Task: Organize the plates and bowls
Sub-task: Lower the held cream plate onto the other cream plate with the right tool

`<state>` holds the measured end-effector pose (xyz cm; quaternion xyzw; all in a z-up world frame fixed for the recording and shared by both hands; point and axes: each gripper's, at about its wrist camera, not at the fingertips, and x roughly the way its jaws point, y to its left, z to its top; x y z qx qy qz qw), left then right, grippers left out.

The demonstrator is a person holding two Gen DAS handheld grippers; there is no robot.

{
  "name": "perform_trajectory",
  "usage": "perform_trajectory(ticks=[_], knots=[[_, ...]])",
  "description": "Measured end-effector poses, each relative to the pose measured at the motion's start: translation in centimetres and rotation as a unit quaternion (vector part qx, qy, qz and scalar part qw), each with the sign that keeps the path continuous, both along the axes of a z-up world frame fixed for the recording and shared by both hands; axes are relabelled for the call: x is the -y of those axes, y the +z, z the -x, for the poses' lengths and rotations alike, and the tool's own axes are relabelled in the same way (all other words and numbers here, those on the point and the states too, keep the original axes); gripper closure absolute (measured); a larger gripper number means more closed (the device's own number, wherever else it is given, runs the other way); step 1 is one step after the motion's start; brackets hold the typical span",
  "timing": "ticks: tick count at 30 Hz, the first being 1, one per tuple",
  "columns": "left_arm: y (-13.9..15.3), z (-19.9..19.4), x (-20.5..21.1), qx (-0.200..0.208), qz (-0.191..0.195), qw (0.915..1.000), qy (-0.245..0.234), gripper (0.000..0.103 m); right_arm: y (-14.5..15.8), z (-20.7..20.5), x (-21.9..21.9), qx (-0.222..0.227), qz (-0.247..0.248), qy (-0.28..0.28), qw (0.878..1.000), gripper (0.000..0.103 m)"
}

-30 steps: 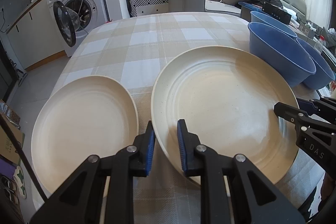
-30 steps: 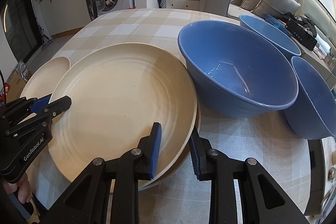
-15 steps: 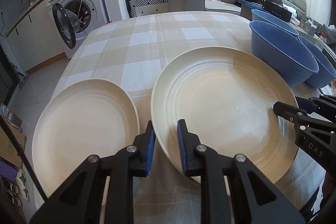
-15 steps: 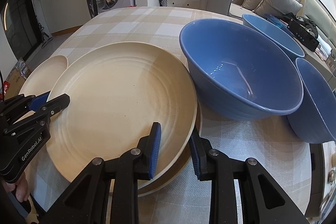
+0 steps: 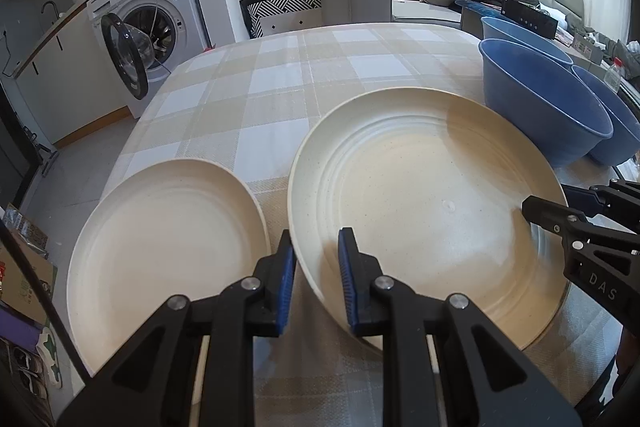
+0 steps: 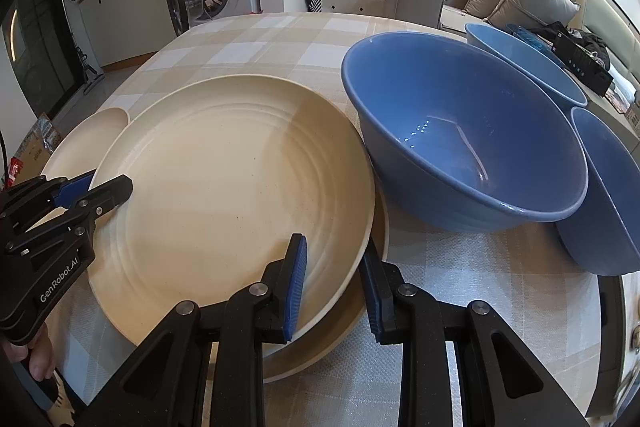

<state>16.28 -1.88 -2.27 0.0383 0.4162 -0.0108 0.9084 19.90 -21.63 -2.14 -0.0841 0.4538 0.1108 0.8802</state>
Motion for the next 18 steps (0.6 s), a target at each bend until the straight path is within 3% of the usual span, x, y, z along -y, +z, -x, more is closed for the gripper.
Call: perform_trajectory(ticks=[18], knots=[[0.23,0.07,-1.01,0.001,0.012,0.9999,0.011,0.078,-0.20,-0.01,0.29,-0.005,-0.010,0.004,1.000,0.076]])
